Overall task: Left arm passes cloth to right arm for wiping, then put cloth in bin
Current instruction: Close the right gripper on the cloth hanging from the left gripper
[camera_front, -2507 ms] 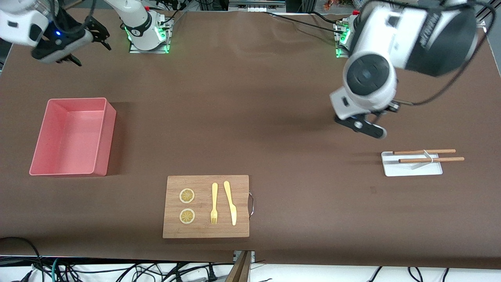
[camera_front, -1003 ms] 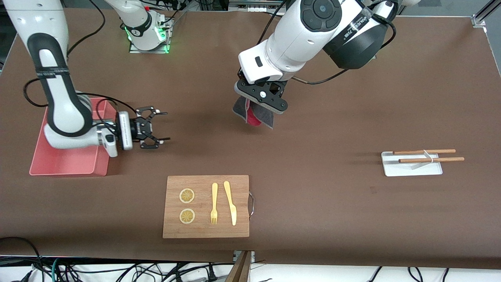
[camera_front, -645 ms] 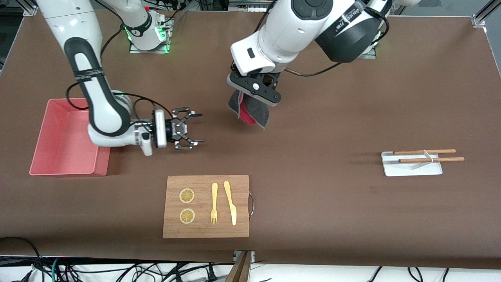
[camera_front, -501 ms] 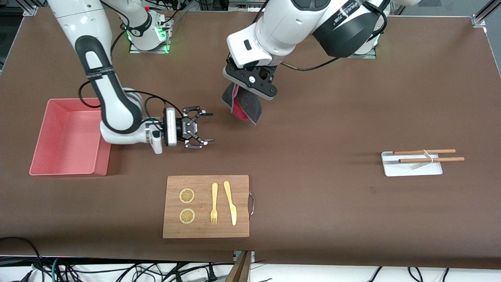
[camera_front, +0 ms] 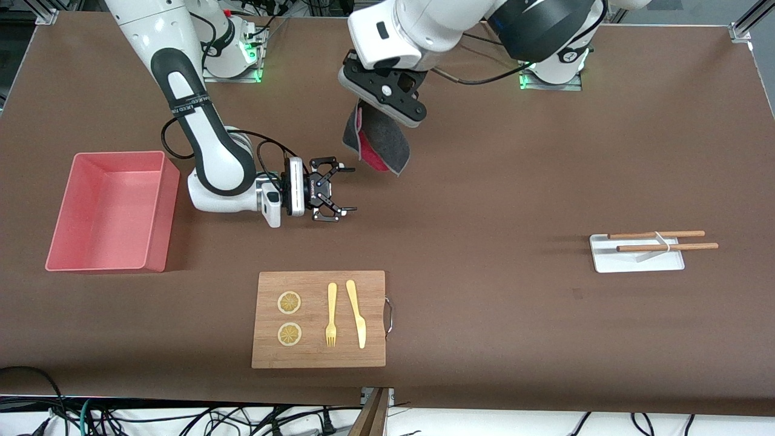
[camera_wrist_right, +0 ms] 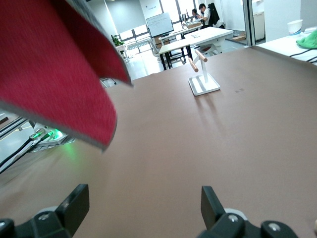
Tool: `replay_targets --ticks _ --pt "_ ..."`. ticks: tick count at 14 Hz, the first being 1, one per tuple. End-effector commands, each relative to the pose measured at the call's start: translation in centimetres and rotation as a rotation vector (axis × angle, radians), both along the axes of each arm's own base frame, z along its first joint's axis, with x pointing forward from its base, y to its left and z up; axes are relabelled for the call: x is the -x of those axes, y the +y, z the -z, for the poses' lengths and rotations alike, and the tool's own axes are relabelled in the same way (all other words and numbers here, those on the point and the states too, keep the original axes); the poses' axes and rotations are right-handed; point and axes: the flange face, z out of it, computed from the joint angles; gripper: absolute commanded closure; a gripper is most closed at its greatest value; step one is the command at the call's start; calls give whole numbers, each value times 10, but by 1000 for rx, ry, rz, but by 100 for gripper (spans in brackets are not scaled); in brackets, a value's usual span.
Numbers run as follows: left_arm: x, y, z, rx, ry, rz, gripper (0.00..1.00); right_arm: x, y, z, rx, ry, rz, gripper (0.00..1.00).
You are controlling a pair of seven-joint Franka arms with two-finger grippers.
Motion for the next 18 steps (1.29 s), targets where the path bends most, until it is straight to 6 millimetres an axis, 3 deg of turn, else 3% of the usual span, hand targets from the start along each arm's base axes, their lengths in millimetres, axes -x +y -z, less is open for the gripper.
replay_targets --ticks 1,5,7,13,16,18 --pt "5 4 -14 25 10 -15 100 16 -3 -2 -18 -28 2 0" --pt "7 2 -14 25 7 -10 100 22 13 -52 -45 -94 -25 0" --pt "3 1 -9 25 -3 -8 100 40 17 -68 -45 -106 -41 0" --pt "-1 -2 -5 37 -17 -26 100 81 20 -69 -31 -99 -90 0" --pt "0 -3 -4 37 -16 -26 100 74 -12 -41 -27 -166 -117 0" --pt "-1 -2 -5 38 -17 -28 100 83 -14 -35 -26 -151 -138 0"
